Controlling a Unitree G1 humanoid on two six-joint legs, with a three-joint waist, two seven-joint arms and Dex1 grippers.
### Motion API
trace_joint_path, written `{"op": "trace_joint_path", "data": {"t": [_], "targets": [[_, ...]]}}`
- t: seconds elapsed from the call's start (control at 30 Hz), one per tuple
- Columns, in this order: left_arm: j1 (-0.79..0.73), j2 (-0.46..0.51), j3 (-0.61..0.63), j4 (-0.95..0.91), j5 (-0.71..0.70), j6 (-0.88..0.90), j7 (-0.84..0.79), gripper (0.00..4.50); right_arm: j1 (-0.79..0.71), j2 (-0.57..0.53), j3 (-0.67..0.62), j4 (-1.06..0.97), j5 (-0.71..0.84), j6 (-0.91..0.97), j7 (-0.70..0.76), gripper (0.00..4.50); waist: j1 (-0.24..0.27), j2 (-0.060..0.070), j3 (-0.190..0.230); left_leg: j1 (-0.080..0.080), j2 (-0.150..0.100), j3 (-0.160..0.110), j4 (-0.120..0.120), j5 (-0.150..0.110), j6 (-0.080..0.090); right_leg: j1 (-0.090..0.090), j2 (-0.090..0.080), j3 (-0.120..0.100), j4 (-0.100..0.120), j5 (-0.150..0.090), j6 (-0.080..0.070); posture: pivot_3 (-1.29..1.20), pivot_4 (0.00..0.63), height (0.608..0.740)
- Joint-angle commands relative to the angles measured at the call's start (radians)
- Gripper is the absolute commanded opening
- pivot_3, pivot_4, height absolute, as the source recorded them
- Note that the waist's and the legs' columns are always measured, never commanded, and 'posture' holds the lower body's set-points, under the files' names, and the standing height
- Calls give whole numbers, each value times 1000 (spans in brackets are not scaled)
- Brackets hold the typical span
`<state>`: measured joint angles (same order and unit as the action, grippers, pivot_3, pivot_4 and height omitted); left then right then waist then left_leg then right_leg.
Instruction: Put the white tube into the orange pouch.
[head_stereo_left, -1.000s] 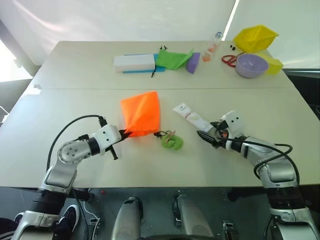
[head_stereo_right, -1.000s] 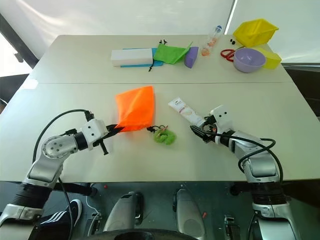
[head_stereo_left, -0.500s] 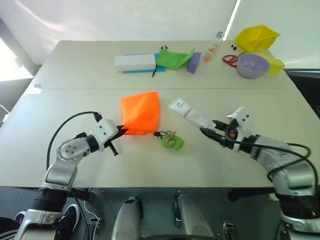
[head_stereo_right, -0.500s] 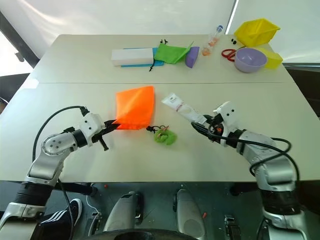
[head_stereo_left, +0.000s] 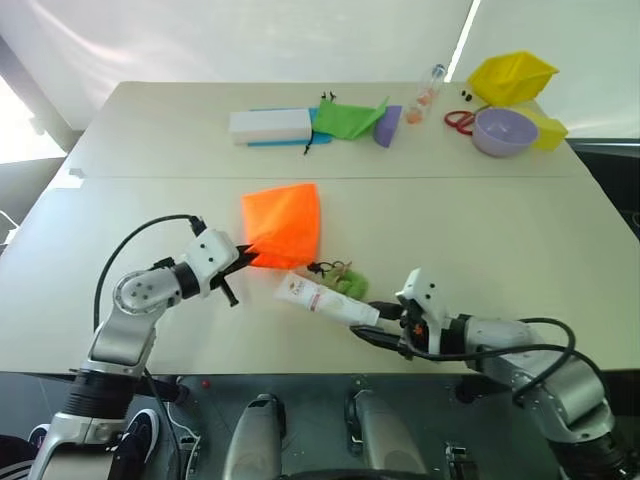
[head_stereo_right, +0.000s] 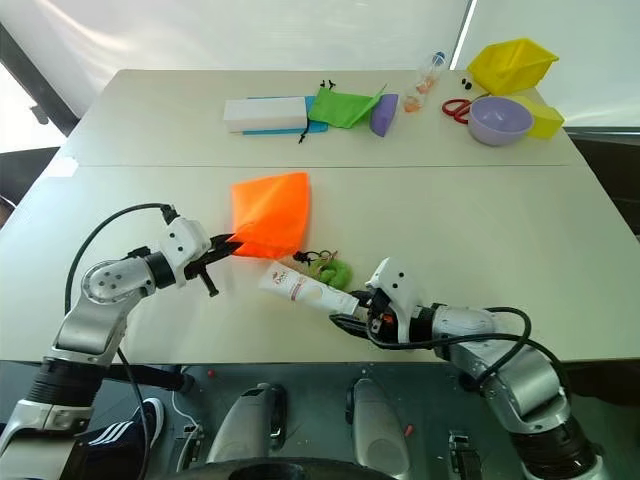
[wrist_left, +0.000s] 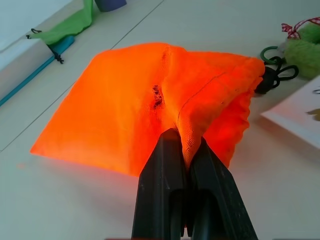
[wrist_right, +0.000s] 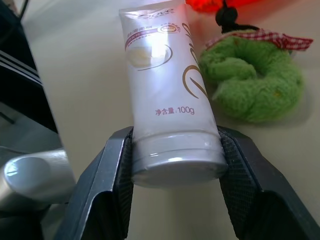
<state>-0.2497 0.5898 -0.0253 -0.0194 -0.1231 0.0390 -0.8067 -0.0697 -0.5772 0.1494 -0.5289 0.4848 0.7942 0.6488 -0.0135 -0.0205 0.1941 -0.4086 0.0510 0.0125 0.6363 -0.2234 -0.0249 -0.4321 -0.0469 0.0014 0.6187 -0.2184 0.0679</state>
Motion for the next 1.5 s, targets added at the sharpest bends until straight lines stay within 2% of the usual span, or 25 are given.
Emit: {"op": "trace_joint_path", "data": {"t": [0.03,0.27,0.6,0.7,0.87,1.03,1.37,1.5], "targets": [[-19,4,4,-68,-27,25,-8,0,-46,83,6,20,-29,-52,-69,1827,0,0,0,0,0,0,0,0,0,0,1,0,0,0,0,0,150,740],[0,12,6,-103,-38,59,-26,0,-52,145,2,-1,-19,-22,-111,1827,2,0,0,-1,0,0,-2,0,0,-1,0,0,-1,2,-3,0,150,740],[9,-33,-21,-135,-63,114,-24,0,-112,244,-9,46,-68,31,-263,1827,1,0,0,0,0,0,-2,0,0,-1,1,0,0,2,-3,0,150,740],[14,-47,-35,-137,-58,116,-21,0,-120,233,52,40,-92,48,-251,1827,1,0,0,0,0,0,-2,0,0,-1,1,0,0,2,-3,0,150,740],[15,-56,-48,-130,-61,119,-28,0,-173,241,68,86,-115,54,-256,1827,-2,0,0,0,0,0,-2,0,0,-1,1,0,0,2,-3,0,150,740],[13,-55,-50,-119,-59,115,-37,0,-237,325,53,154,-140,32,-313,1827,-2,0,0,0,0,-1,-2,0,0,-1,1,0,1,2,-3,0,150,740],[12,-57,-24,-91,-68,104,-28,0,-266,348,154,211,-264,-7,-348,1827,-3,0,0,0,0,0,-3,0,0,-1,1,0,1,2,-3,0,150,740],[1,-58,-23,-77,-61,96,-21,0,-328,389,177,310,-316,-62,-361,1827,-5,0,0,1,0,-1,-3,0,0,-1,2,0,2,2,-3,0,150,740]]}}
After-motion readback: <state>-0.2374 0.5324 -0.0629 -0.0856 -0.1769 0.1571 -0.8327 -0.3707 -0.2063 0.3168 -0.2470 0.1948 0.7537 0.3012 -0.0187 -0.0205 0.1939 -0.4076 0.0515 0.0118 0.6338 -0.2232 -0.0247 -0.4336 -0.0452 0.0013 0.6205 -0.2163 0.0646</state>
